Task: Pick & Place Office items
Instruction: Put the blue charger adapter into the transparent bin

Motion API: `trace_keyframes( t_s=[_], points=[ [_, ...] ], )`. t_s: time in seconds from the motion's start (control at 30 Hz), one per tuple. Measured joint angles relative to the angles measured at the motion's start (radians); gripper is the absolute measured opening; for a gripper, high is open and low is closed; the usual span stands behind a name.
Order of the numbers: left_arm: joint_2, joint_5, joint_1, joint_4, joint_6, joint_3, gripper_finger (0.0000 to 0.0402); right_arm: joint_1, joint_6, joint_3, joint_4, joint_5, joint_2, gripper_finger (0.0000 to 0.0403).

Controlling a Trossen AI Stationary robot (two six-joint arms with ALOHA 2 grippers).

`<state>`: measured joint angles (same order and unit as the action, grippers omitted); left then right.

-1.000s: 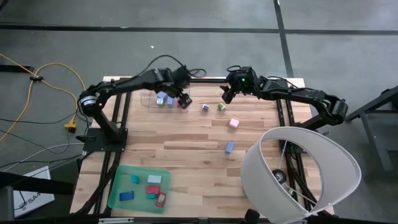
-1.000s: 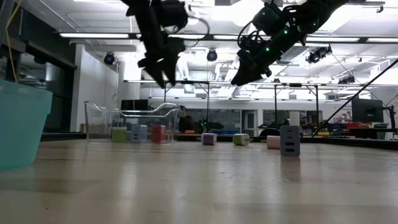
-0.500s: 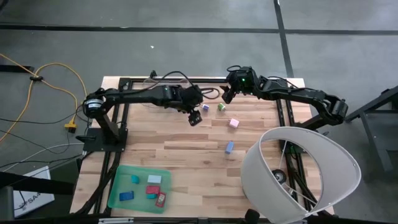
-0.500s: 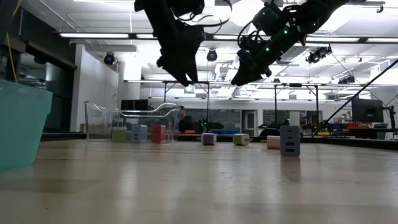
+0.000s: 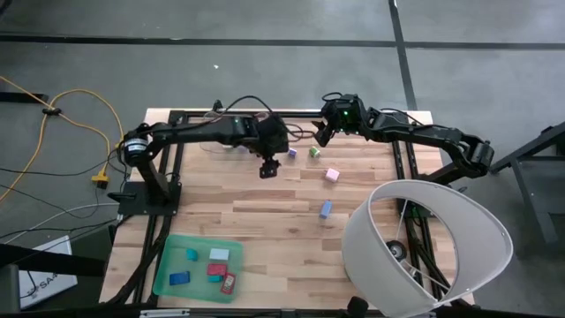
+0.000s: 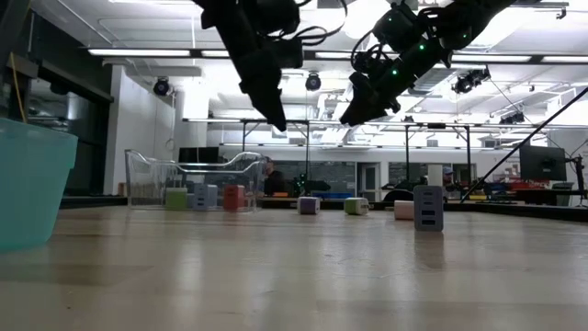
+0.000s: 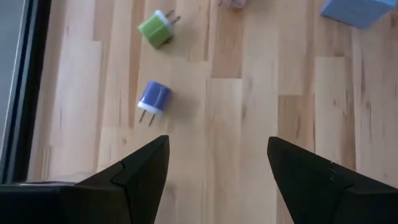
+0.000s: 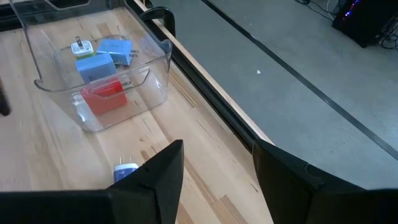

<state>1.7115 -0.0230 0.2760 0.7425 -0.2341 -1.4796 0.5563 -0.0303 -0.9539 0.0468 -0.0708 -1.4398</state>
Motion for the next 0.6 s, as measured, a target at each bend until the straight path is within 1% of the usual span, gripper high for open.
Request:
trace_keyframes(
  t_s=[0.1, 0.3, 0.47, 0.6],
  points=[
    [0.000, -0.056, 0.032, -0.011, -0.048, 0.000, 0.0262, 0.000, 0.000, 0.000, 0.000, 0.000, 0.000, 0.0180],
    [0.000, -0.158, 0.116, -0.087, -0.106, 0.000, 0.0262, 0.000, 0.000, 0.000, 0.000, 0.001, 0.000, 0.0180],
    [0.020, -0.194, 0.171, -0.125, -0.110, 0.000, 0.0262, 0.000, 0.000, 0.000, 0.000, 0.002, 0.000, 0.0180],
    [0.056, -0.217, 0.192, -0.127, -0.103, 0.000, 0.0262, 0.000, 0.000, 0.000, 0.000, 0.002, 0.000, 0.0180]
  ],
)
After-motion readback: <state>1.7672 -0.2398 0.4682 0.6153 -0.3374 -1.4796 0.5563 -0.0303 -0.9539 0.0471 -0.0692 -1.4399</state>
